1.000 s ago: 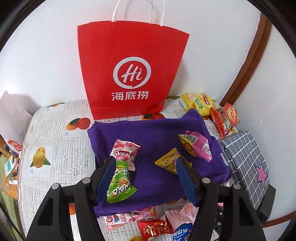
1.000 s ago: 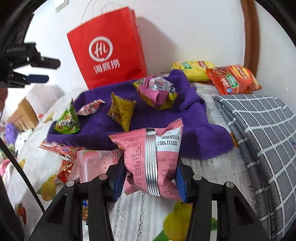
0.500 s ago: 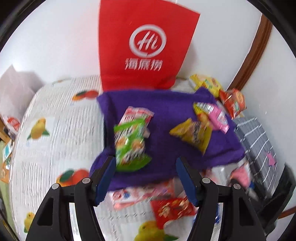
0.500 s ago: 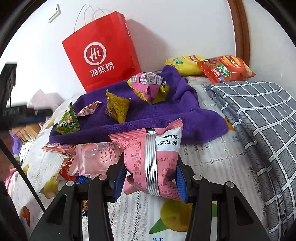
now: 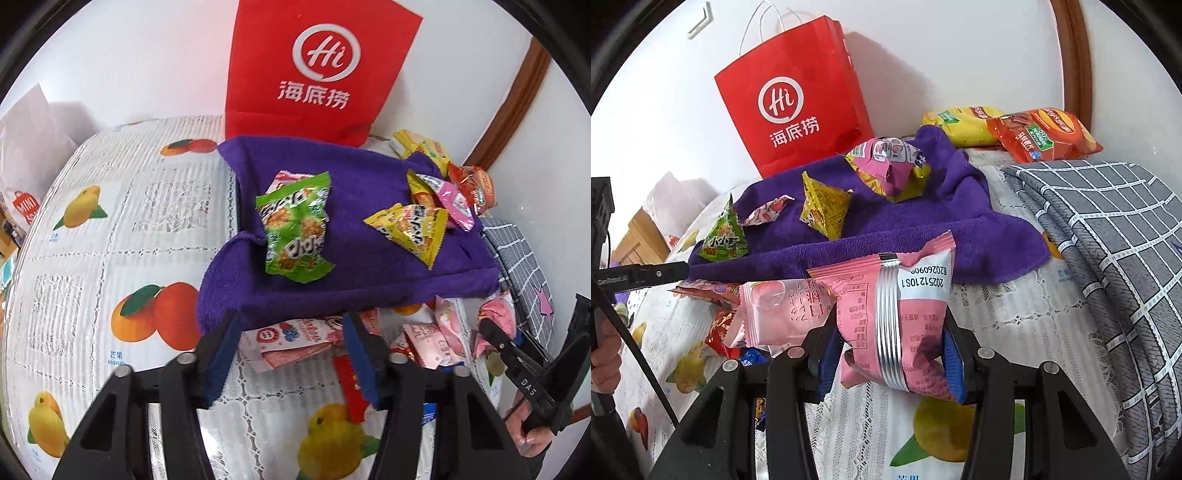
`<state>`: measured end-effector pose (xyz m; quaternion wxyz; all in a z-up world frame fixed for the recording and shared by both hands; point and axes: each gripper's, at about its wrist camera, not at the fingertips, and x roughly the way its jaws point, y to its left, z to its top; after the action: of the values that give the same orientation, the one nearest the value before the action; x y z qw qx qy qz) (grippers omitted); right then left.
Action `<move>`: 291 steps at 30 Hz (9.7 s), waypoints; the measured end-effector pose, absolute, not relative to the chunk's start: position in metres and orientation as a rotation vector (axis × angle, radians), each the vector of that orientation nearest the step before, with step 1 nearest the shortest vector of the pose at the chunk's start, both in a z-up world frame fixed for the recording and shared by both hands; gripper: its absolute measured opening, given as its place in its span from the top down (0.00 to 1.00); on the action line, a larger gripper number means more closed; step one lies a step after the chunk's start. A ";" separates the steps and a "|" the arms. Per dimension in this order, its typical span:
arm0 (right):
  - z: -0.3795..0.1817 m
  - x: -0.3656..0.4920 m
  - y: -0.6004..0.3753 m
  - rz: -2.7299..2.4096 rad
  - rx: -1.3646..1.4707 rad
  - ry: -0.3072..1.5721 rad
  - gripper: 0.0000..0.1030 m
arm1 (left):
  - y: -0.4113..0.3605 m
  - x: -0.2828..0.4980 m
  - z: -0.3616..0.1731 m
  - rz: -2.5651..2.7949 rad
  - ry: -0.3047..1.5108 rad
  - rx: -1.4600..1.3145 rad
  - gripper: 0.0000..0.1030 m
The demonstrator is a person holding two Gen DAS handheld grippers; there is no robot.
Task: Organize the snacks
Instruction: 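Grasp large pink bag with silver band in right tool while left tool moves to pile, then close left tool on pink Lotso candy stick while right tool holds pink bag, then carry both packets over the purple towel and open both tools, then grasp pink peach-print bag on the bed with right tool, then grasp pink-white rectangular packet with left tool while right tool lifts peach bag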
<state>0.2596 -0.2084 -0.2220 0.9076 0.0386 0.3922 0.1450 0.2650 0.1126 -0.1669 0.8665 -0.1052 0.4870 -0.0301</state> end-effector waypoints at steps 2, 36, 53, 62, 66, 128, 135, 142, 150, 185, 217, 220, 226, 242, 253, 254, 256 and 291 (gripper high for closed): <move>-0.222 0.260 -0.208 0.300 0.081 0.810 0.54 | 0.115 0.267 -0.172 -0.083 1.038 -0.248 0.64; -0.223 0.260 -0.209 0.294 0.074 0.816 0.54 | 0.074 0.271 -0.172 -0.207 1.063 -0.148 0.64; -0.223 0.259 -0.207 0.287 0.059 0.817 0.54 | 0.045 0.268 -0.201 -0.275 1.143 -0.067 0.56; -0.222 0.257 -0.211 0.294 0.082 0.800 0.55 | 0.023 0.254 -0.202 -0.219 1.081 0.076 0.77; -0.215 0.250 -0.211 0.321 0.091 0.748 0.55 | 0.034 0.249 -0.199 -0.255 1.102 -0.015 0.79; -0.180 0.369 -0.183 0.379 0.098 0.762 0.53 | 0.060 0.372 -0.159 -0.144 0.962 -0.373 0.79; -0.193 0.372 -0.174 0.389 0.083 0.793 0.48 | 0.056 0.377 -0.168 -0.139 0.994 -0.372 0.79; -0.194 0.374 -0.177 0.376 0.108 0.801 0.42 | 0.057 0.379 -0.170 -0.121 1.009 -0.382 0.78; -0.196 0.374 -0.177 0.395 0.123 0.831 0.36 | 0.056 0.380 -0.169 -0.119 1.018 -0.378 0.78; -0.181 0.271 -0.156 0.730 -0.020 0.747 0.25 | 0.062 0.306 -0.140 -0.103 0.931 -0.284 0.49; -0.231 0.289 -0.132 0.638 -0.134 0.921 0.16 | 0.055 0.274 -0.166 -0.220 0.966 -0.305 0.46; -0.229 0.286 -0.130 0.644 -0.152 0.906 0.20 | 0.055 0.275 -0.170 -0.220 0.977 -0.304 0.46; -0.224 0.279 -0.133 0.671 -0.168 0.892 0.22 | 0.054 0.275 -0.171 -0.217 0.979 -0.298 0.46; -0.181 0.272 -0.187 0.656 0.047 0.718 0.22 | 0.042 0.274 -0.177 -0.249 1.023 -0.271 0.46; -0.173 0.277 -0.205 0.580 0.128 0.659 0.22 | 0.009 0.272 -0.195 -0.319 1.120 -0.214 0.46; -0.172 0.277 -0.208 0.575 0.136 0.652 0.22 | 0.007 0.273 -0.197 -0.325 1.128 -0.219 0.46; -0.169 0.276 -0.211 0.576 0.154 0.640 0.22 | 0.004 0.274 -0.201 -0.348 1.148 -0.255 0.46; -0.149 0.277 -0.269 0.471 0.402 0.525 0.21 | -0.059 0.277 -0.203 -0.187 1.097 0.012 0.42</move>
<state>0.2767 -0.2687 -0.1486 0.9186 0.1957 0.2555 0.2292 0.2773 -0.0589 -0.2031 0.8492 0.0058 0.5205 -0.0888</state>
